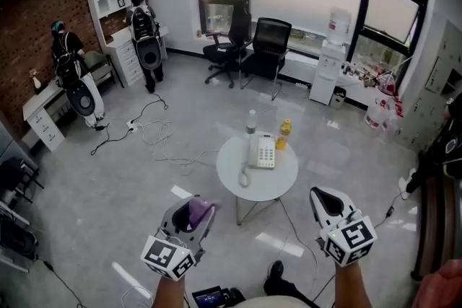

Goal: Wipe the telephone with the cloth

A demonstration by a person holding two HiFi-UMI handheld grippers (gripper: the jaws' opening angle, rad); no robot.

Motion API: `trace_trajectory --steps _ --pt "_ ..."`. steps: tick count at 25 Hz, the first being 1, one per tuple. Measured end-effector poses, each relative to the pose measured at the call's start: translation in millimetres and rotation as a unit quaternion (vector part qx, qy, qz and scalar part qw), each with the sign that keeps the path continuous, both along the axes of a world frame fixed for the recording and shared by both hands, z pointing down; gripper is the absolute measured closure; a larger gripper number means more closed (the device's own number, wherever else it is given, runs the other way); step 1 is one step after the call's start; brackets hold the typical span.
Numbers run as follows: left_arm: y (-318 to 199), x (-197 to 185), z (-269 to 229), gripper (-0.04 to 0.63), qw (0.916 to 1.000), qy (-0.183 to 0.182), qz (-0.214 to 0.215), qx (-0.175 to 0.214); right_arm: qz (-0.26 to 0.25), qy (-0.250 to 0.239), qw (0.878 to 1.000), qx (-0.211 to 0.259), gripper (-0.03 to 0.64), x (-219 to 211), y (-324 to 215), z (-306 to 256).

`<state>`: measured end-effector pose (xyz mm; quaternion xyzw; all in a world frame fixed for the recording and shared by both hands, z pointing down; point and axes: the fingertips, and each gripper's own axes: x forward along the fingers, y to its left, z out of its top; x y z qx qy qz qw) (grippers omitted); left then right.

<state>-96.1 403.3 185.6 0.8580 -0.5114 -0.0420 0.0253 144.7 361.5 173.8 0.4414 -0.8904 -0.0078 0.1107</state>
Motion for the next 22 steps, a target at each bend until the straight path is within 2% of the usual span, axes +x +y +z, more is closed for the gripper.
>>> trace_trajectory --steps 8,16,22 --pt "-67 14 20 0.431 0.9992 -0.018 -0.023 -0.025 -0.016 -0.027 0.999 -0.018 0.623 13 -88 24" --pt "-146 56 30 0.431 0.9983 -0.021 -0.041 -0.035 -0.048 -0.034 0.998 -0.035 0.623 35 -184 41" --pt "-188 76 31 0.431 0.9964 -0.029 -0.062 -0.051 -0.072 -0.036 0.996 -0.043 0.623 46 -235 48"
